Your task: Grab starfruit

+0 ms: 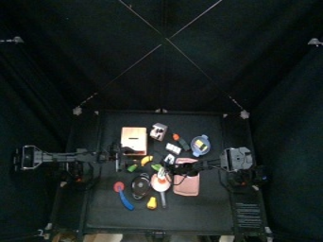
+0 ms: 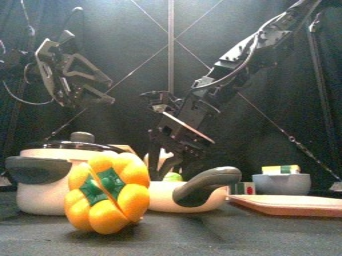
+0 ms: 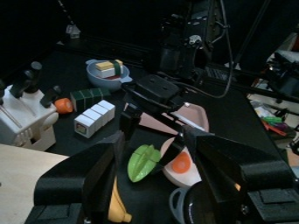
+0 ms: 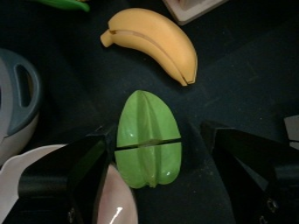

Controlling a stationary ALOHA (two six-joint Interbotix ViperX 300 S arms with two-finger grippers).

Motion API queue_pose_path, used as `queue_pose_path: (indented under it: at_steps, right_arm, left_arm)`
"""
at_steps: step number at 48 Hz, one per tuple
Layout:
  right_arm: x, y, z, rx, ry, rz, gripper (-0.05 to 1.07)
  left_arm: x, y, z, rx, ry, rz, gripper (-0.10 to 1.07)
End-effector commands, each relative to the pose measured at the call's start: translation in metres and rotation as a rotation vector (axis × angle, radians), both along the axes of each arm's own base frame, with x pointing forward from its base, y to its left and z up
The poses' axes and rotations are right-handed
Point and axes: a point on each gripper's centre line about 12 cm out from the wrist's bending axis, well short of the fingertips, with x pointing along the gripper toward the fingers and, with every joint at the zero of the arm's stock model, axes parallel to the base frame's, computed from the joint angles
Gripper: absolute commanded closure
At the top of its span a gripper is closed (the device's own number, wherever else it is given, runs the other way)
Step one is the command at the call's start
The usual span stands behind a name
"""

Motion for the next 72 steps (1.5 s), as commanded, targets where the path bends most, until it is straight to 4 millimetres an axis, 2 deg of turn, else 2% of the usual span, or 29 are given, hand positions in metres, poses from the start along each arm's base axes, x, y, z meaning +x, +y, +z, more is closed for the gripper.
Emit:
queue_pose_path:
  at_steps: [1,9,22,40,72]
  right_arm:
    - [0.005,-0.004,0.015,0.001,-0.040,-0.007,0.00]
    - [0.005,-0.006,0.015,0.001,-0.040,-0.012,0.04]
    - [0.005,-0.005,0.015,-0.003,-0.042,-0.008,0.21]
    - [0.002,-0.009,0.042,-0.030,-0.080,-0.024,0.21]
    - [0.000,-0.010,0.044,-0.031,-0.079,-0.031,0.22]
  left_arm:
    - [0.002,0.000,0.005,0.002,-0.015,0.000,0.06]
    - [0.002,0.001,0.005,0.002,-0.015,0.001,0.06]
    - [0.002,0.000,0.005,0.003,-0.015,-0.001,0.06]
    - [0.002,0.000,0.005,0.002,-0.015,0.000,0.06]
    - [0.002,0.000,0.005,0.001,-0.017,0.000,0.06]
